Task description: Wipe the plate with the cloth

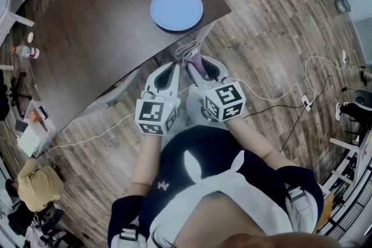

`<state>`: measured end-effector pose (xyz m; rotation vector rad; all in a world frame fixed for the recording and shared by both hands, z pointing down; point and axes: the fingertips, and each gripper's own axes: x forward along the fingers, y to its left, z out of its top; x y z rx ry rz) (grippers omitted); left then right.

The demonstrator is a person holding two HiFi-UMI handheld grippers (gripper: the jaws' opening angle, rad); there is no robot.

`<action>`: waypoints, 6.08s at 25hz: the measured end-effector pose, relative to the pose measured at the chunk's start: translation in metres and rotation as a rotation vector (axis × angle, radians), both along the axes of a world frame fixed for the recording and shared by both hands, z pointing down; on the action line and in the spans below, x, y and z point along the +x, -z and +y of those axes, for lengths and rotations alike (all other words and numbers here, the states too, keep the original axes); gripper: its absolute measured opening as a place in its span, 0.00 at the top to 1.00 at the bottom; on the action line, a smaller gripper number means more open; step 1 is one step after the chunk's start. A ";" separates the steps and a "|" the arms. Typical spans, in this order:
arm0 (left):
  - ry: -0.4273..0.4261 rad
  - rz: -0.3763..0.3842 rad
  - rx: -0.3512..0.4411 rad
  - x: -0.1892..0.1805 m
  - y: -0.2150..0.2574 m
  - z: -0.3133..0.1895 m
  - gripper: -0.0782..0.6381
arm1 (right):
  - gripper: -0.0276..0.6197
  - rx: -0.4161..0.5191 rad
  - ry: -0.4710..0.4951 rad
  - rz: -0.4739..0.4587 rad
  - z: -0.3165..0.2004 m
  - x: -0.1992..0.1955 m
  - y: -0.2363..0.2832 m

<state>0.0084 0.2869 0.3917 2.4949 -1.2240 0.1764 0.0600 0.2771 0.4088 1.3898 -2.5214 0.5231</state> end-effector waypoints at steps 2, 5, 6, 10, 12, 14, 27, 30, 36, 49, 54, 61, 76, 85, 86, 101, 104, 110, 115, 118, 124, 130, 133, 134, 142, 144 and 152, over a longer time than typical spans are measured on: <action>0.002 0.001 0.000 0.000 -0.001 -0.003 0.88 | 0.77 -0.001 0.000 -0.001 -0.003 0.000 -0.001; 0.002 0.000 -0.007 0.001 -0.004 -0.008 0.88 | 0.77 -0.005 -0.001 -0.006 -0.007 0.002 -0.004; 0.001 -0.001 -0.010 0.001 -0.005 -0.010 0.88 | 0.77 -0.008 0.000 -0.005 -0.008 0.002 -0.005; 0.006 -0.004 -0.016 0.007 -0.007 -0.017 0.88 | 0.77 -0.017 0.007 -0.003 -0.015 0.008 -0.006; 0.010 -0.007 -0.019 0.010 -0.006 -0.021 0.88 | 0.77 -0.025 0.010 -0.009 -0.020 0.013 -0.007; 0.015 -0.010 -0.022 0.012 -0.007 -0.026 0.88 | 0.77 -0.036 0.014 -0.012 -0.024 0.017 -0.009; 0.075 -0.031 -0.042 0.048 -0.016 -0.082 0.88 | 0.77 -0.092 0.104 -0.023 -0.080 0.055 -0.022; 0.101 -0.028 -0.044 0.054 -0.018 -0.093 0.88 | 0.77 -0.113 0.145 -0.013 -0.091 0.060 -0.028; 0.145 -0.028 -0.089 0.069 -0.035 -0.103 0.88 | 0.77 -0.130 0.223 0.024 -0.106 0.074 -0.038; 0.159 -0.058 -0.153 0.059 -0.050 -0.135 0.88 | 0.77 -0.106 0.300 0.139 -0.138 0.072 -0.051; 0.154 -0.070 -0.182 0.056 -0.061 -0.150 0.88 | 0.77 -0.101 0.333 0.206 -0.151 0.070 -0.056; 0.171 -0.057 -0.242 0.040 -0.080 -0.171 0.88 | 0.77 -0.105 0.423 0.334 -0.171 0.051 -0.072; 0.179 -0.082 -0.400 -0.015 -0.132 -0.219 0.88 | 0.77 -0.107 0.573 0.577 -0.222 0.004 -0.106; 0.156 -0.101 -0.484 -0.029 -0.162 -0.243 0.88 | 0.77 -0.135 0.681 0.718 -0.244 -0.012 -0.141; 0.150 -0.104 -0.495 -0.030 -0.167 -0.246 0.88 | 0.76 -0.139 0.691 0.731 -0.246 -0.013 -0.145; 0.033 -0.163 -0.613 -0.041 -0.218 -0.263 0.88 | 0.76 -0.319 0.783 0.834 -0.260 -0.033 -0.199; 0.007 -0.173 -0.624 -0.040 -0.223 -0.266 0.88 | 0.77 -0.348 0.797 0.844 -0.260 -0.037 -0.208; -0.017 -0.200 -0.647 -0.038 -0.233 -0.266 0.88 | 0.76 -0.384 0.794 0.862 -0.263 -0.041 -0.223; -0.023 -0.203 -0.643 -0.038 -0.235 -0.268 0.88 | 0.76 -0.386 0.786 0.857 -0.267 -0.047 -0.228; -0.028 -0.206 -0.644 -0.037 -0.239 -0.269 0.88 | 0.76 -0.378 0.784 0.856 -0.269 -0.051 -0.232; -0.044 -0.205 -0.662 -0.040 -0.240 -0.268 0.88 | 0.76 -0.358 0.789 0.851 -0.276 -0.061 -0.231; -0.072 -0.198 -0.674 -0.037 -0.240 -0.268 0.88 | 0.76 -0.351 0.797 0.850 -0.283 -0.066 -0.233; -0.086 -0.202 -0.678 -0.036 -0.241 -0.269 0.88 | 0.76 -0.352 0.808 0.853 -0.287 -0.068 -0.236; -0.092 -0.205 -0.679 -0.035 -0.241 -0.269 0.88 | 0.76 -0.352 0.810 0.852 -0.288 -0.069 -0.237; -0.116 -0.195 -0.690 -0.039 -0.242 -0.274 0.88 | 0.76 -0.349 0.810 0.834 -0.302 -0.080 -0.237; -0.123 -0.198 -0.690 -0.040 -0.241 -0.273 0.88 | 0.76 -0.351 0.806 0.826 -0.306 -0.082 -0.235; -0.137 -0.199 -0.697 -0.041 -0.241 -0.272 0.88 | 0.76 -0.351 0.787 0.796 -0.322 -0.090 -0.234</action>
